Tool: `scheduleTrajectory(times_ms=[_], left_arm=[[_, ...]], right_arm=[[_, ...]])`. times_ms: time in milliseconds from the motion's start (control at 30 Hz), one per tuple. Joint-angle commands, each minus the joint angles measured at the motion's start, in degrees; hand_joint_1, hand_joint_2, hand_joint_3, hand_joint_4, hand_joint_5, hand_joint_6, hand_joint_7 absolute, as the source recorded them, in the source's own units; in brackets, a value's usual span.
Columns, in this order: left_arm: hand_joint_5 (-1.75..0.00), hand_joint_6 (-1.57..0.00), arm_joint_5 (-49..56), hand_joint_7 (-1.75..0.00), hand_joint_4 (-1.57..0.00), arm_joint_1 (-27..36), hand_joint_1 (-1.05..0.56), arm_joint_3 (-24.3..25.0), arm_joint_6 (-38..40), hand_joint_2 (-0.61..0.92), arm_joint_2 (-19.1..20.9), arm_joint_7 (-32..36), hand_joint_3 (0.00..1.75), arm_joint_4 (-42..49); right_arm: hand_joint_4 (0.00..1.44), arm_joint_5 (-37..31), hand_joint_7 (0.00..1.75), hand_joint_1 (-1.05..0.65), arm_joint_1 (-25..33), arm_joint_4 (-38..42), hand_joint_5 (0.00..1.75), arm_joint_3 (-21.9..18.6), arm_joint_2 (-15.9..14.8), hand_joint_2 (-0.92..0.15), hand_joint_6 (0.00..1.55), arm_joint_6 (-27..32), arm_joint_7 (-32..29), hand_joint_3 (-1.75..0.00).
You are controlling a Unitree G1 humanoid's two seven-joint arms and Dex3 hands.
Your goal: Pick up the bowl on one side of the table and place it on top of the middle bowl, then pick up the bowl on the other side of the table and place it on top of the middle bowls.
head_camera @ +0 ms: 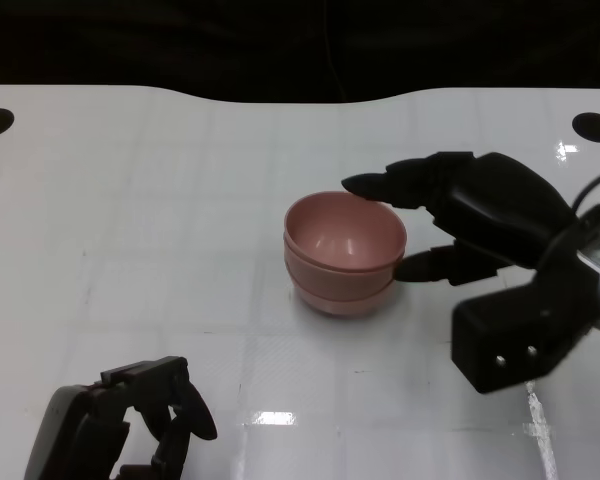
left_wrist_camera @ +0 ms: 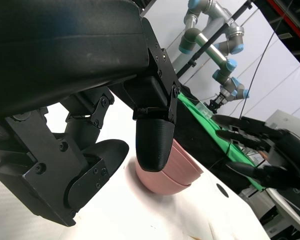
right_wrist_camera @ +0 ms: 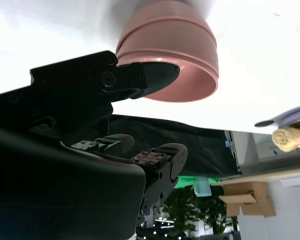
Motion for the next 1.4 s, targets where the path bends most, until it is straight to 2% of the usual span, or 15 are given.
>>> scheduleTrajectory(times_ms=[33, 300, 433, 667, 833, 933, 967, 1000, 1067, 1100, 1133, 1200, 1233, 1300, 1400], left_arm=[[-1.68, -0.84, -0.2, -1.45, -0.88, 0.0, -0.05, 0.5, -0.2, 0.26, 0.7, 0.4, 1.55, 0.3], [-1.67, -0.84, -0.5, -1.45, -0.88, 0.0, -0.07, 0.5, 0.0, 0.26, 0.8, 0.1, 1.54, 0.3], [-1.67, -0.85, -0.1, -1.44, -0.88, -0.1, -0.06, 0.5, -0.2, 0.26, 0.7, 0.4, 1.54, 0.2], [-1.67, -0.84, -0.5, -1.45, -0.88, -0.1, -0.07, 0.6, -0.5, 0.26, 0.8, 0.4, 1.54, 0.7], [-1.67, -0.84, -0.5, -1.45, -0.88, -0.1, -0.07, 0.8, -0.8, 0.26, 1.0, 0.5, 1.55, 0.9], [-1.67, -0.84, -0.6, -1.45, -0.88, -0.1, -0.07, 0.9, -0.9, 0.26, 1.1, 0.5, 1.54, 1.2], [-1.67, -0.84, -0.6, -1.45, -0.88, -0.1, -0.07, 0.9, -1.0, 0.26, 1.1, 0.5, 1.54, 1.3], [-1.67, -0.85, -0.7, -1.45, -0.88, -0.1, -0.06, 0.9, -1.1, 0.26, 1.1, 0.5, 1.54, 1.3], [-1.67, -0.85, -0.7, -1.44, -0.88, 0.1, -0.06, 1.0, -1.3, 0.26, 1.2, 0.6, 1.54, 1.4], [-1.67, -0.85, -0.7, -1.44, -0.88, 0.2, -0.05, 1.0, -1.5, 0.26, 1.2, 0.7, 1.54, 1.6], [-1.66, -0.85, -0.6, -1.44, -0.88, 0.2, -0.05, 1.1, -1.7, 0.26, 1.2, 0.8, 1.54, 1.7], [-1.66, -0.85, -0.6, -1.44, -0.89, 0.5, -0.05, 1.1, -1.3, 0.26, 1.0, 0.7, 1.54, 1.5], [-1.66, -0.86, -0.6, -1.44, -0.89, 0.7, -0.06, 1.1, -1.1, 0.26, 0.9, 0.6, 1.54, 1.4], [-1.65, -0.86, -0.7, -1.43, -0.90, 0.8, -0.05, 1.1, -0.9, 0.25, 0.8, 0.5, 1.54, 1.3], [-1.65, -0.86, -0.7, -1.42, -0.90, 0.8, -0.06, 1.2, -1.0, 0.25, 0.9, 0.5, 1.55, 1.5]], right_arm=[[0.35, 1.6, 0.01, -0.72, 4.1, -4.8, 0.02, -2.4, -2.7, -0.92, 0.33, 0.0, 0.8, -0.21], [0.38, 4.8, 0.03, -0.64, 16.1, -16.0, 0.04, -6.8, -5.8, -0.92, 0.36, -0.8, 2.0, -0.13], [0.43, 5.5, 0.06, -0.58, 21.7, -19.2, 0.08, -8.7, -5.2, -0.92, 0.43, -2.8, -0.3, -0.08], [0.57, 7.5, 0.11, -0.27, 29.4, -24.7, 0.17, -10.9, -3.5, -0.89, 0.55, -1.5, -0.5, -0.02], [0.90, 10.5, 0.25, 0.04, 33.0, -25.0, 0.43, -11.7, -0.1, -0.86, 0.88, -3.3, -3.2, 0.00], [0.95, 12.3, 0.29, 0.16, 34.1, -23.6, 0.88, -12.0, 1.6, -0.86, 1.07, -5.0, -4.3, -0.02], [0.95, 12.7, 0.30, 0.19, 34.2, -22.5, 0.97, -12.2, 2.1, -0.86, 1.11, -6.0, -4.9, -0.04], [0.95, 12.9, 0.35, 0.20, 34.2, -21.6, 1.13, -12.3, 2.4, -0.79, 1.14, -6.7, -5.3, -0.20], [0.95, 13.1, 0.47, 0.24, 34.2, -19.2, 1.31, -12.7, 3.3, -0.45, 1.16, -9.1, -6.9, -0.87], [0.97, 13.5, 0.60, 0.28, 34.1, -17.8, 1.48, -12.8, 3.7, -0.30, 1.17, -10.5, -7.6, -1.18], [0.98, 14.0, 0.73, 0.31, 33.9, -16.5, 1.56, -12.9, 4.0, -0.23, 1.15, -11.8, -7.9, -1.32], [0.99, 15.9, 1.02, 0.37, 33.3, -13.7, 1.65, -12.7, 3.8, -0.15, 1.07, -14.4, -7.2, -1.55], [0.99, 16.8, 1.09, 0.38, 32.8, -12.3, 1.67, -12.6, 3.5, -0.14, 1.05, -15.6, -6.5, -1.60], [0.98, 17.7, 1.20, 0.38, 32.2, -10.5, 1.70, -12.5, 3.2, -0.12, 1.01, -17.1, -5.8, -1.67], [0.98, 18.4, 1.26, 0.38, 31.5, -8.5, 1.71, -12.4, 3.2, -0.11, 1.00, -18.3, -4.9, -1.69]])
